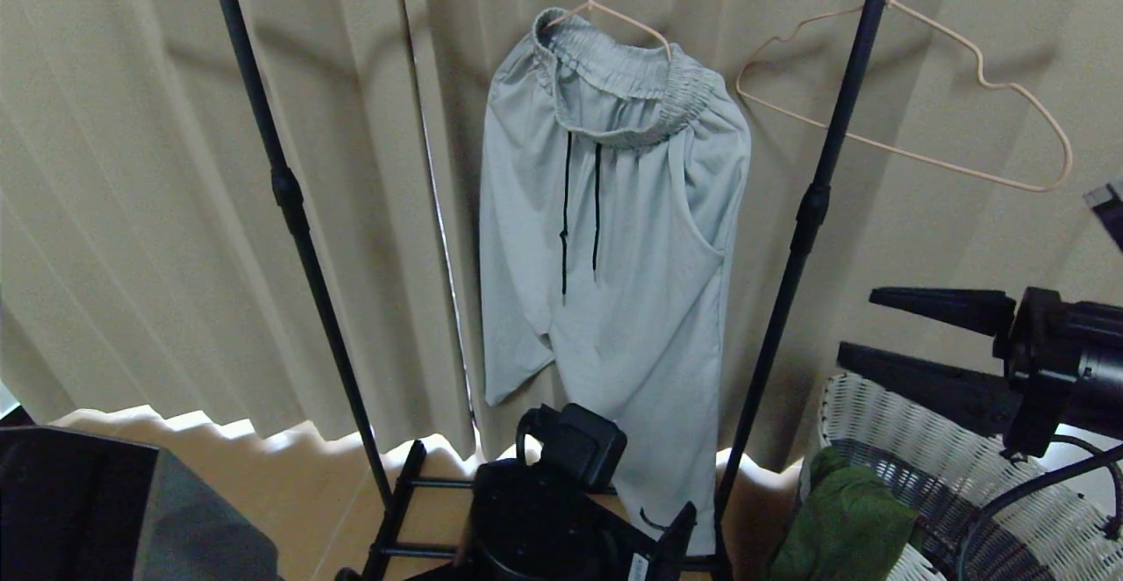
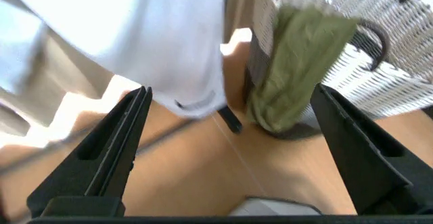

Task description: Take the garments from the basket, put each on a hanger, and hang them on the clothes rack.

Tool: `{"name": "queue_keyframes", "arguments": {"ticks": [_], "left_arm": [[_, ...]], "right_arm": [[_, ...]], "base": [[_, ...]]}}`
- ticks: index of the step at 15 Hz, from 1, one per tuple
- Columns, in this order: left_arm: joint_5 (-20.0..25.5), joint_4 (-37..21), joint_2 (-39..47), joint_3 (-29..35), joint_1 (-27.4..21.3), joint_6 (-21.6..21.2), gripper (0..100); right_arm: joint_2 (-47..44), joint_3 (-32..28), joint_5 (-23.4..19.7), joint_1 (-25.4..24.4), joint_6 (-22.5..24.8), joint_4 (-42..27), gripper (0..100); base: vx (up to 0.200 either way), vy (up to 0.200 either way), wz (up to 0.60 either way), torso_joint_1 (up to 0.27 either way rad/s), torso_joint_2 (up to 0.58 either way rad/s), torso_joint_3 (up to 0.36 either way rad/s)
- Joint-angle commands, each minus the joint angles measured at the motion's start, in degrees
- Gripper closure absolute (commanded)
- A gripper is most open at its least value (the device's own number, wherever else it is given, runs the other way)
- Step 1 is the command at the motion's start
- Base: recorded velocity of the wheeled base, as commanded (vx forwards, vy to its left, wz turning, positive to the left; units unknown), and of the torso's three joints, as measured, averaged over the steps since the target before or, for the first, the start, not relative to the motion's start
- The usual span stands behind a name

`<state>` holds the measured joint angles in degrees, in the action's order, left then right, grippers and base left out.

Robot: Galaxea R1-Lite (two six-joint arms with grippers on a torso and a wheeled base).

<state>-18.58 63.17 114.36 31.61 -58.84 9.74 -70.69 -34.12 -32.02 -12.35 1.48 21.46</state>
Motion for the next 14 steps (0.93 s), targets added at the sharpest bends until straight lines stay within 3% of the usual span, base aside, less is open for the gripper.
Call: {"name": "queue_keyframes", "arguments": {"ticks": [1, 2, 4, 5, 6, 7, 9, 10, 12, 14], "left_arm": [[0.4, 4.2, -6.3, -6.3, 4.1, -5.1, 0], [0.9, 3.0, -11.7, -7.9, 7.6, -6.0, 0], [1.8, -4.9, -21.3, -9.1, 11.6, -6.1, 0], [3.5, -14.2, -29.8, -9.2, 14.2, -6.1, 0], [4.7, -20.1, -34.9, -8.8, 15.7, -6.1, 0], [7.1, -33.6, -45.5, -7.8, 18.7, -6.1, 0], [9.2, -50.3, -59.1, -7.4, 22.9, -6.0, 0], [9.5, -55.4, -64.5, -7.8, 24.7, -5.9, 0], [9.6, -61.1, -72.6, -9.7, 27.7, -5.9, 0], [9.6, -61.7, -76.8, -12.4, 29.8, -5.9, 0]], "right_arm": [[-1.1, 0.8, 0.1, 5.6, 4.9, -6.7, 0], [-0.9, 0.5, 0.3, 7.3, 7.9, -12.1, 0], [-0.8, 1.1, 4.3, 8.4, 12.8, -15.4, 0], [-0.8, 2.7, 11.9, 8.4, 17.1, -16.4, 0], [-0.6, 3.9, 16.0, 8.4, 18.8, -16.3, 0], [-0.4, 6.0, 21.9, 8.4, 20.7, -15.7, 0], [0.6, 8.5, 26.0, 8.4, 20.7, -13.8, 0], [1.1, 10.7, 28.0, 8.4, 20.8, -11.6, 0], [0.6, 14.8, 31.4, 8.2, 20.8, -6.4, 0], [-0.4, 16.8, 32.3, 8.3, 23.0, -2.1, 0]], "base": [[0.000, 0.000, 0.00, 0.000, 0.00, 0.000], [0.000, 0.000, 0.00, 0.000, 0.00, 0.000], [0.000, 0.000, 0.00, 0.000, 0.00, 0.000], [0.000, 0.000, 0.00, 0.000, 0.00, 0.000], [0.000, 0.000, 0.00, 0.000, 0.00, 0.000], [0.000, 0.000, 0.00, 0.000, 0.00, 0.000], [0.000, 0.000, 0.00, 0.000, 0.00, 0.000], [0.000, 0.000, 0.00, 0.000, 0.00, 0.000], [0.000, 0.000, 0.00, 0.000, 0.00, 0.000], [0.000, 0.000, 0.00, 0.000, 0.00, 0.000]]}}
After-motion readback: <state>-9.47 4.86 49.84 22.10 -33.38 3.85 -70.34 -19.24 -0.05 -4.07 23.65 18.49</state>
